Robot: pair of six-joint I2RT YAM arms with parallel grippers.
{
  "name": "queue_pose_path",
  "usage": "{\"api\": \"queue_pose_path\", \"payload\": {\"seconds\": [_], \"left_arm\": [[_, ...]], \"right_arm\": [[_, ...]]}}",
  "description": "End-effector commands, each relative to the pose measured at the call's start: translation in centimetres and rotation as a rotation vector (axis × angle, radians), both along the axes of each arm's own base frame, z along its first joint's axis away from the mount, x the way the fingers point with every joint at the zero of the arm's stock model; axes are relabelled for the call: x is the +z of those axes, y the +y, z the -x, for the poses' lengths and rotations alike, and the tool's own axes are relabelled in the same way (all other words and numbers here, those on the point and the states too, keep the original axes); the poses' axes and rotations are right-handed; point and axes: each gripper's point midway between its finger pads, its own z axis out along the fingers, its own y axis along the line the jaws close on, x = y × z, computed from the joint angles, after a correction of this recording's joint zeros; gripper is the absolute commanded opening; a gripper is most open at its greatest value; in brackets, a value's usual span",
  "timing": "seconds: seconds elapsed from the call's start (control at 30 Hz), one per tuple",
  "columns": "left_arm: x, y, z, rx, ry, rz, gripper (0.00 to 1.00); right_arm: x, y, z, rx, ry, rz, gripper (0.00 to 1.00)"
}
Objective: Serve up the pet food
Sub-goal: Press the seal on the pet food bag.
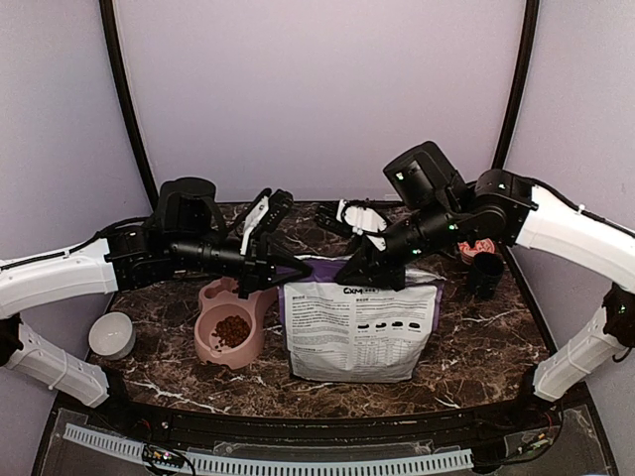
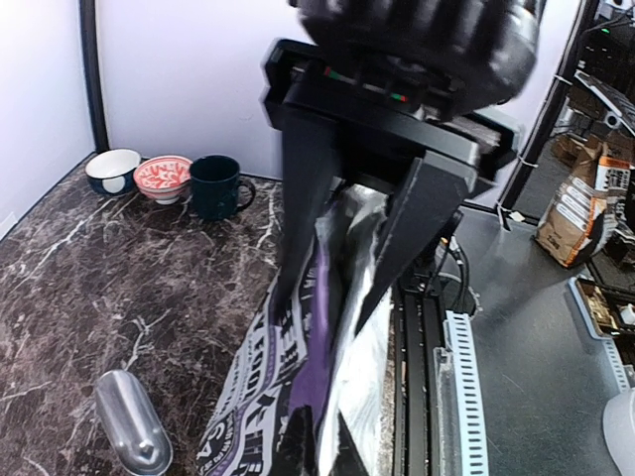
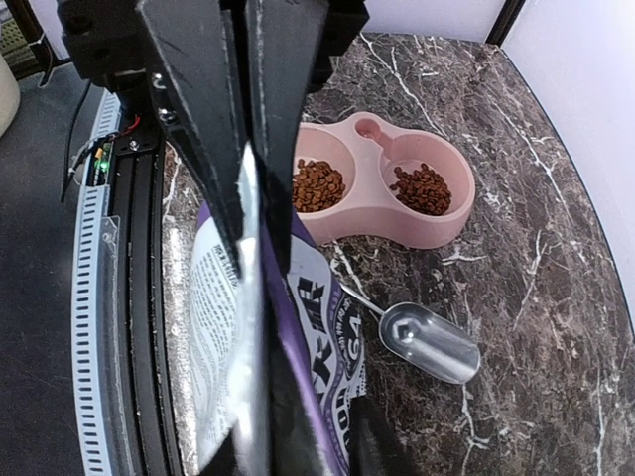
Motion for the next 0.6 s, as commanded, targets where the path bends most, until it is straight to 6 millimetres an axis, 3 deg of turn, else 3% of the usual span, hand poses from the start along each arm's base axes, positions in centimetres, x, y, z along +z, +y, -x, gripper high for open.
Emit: {"api": "queue_pose_path", "payload": {"seconds": [0.0,0.07,0.27,0.3,0.37,0.43,0.57], "left_arm": [[2.5,0.3,-0.5,0.023,-0.034,0.052,0.0],[2.5,0.3,-0.5,0.021,-0.034,0.052,0.0],[2.4,0.3,-0.5,0.024,-0.032,0.047,0.0],[2.4,0.3,-0.5,0.023,-0.032,0.047,0.0],[2.5,0.3,-0.5,0.023,-0.032,0.049,0.0],[2.4,0.3,-0.5,0.024,-0.032,0.047,0.0],[2.4,0.3,-0.5,0.022,-0.031,0.045,0.0]], "right_arm": [[-0.7,-1.8,0.5,-0.014,0.035,0.036,0.12],[-0.4,-2.0,0.4,-0.018,0.033,0.025,0.0],[0.7,-2.5,0.2,-0.033,0.02,-0.011,0.0],[0.8,-2.7,0.1,-0.04,0.017,-0.012,0.04],[1.0,-3.0,-0.2,-0.057,0.012,-0.011,0.29],[0.8,-3.5,-0.4,-0.068,0.016,-0.006,0.46],[0.2,-4.3,-0.5,-0.083,0.031,0.008,0.52]]}}
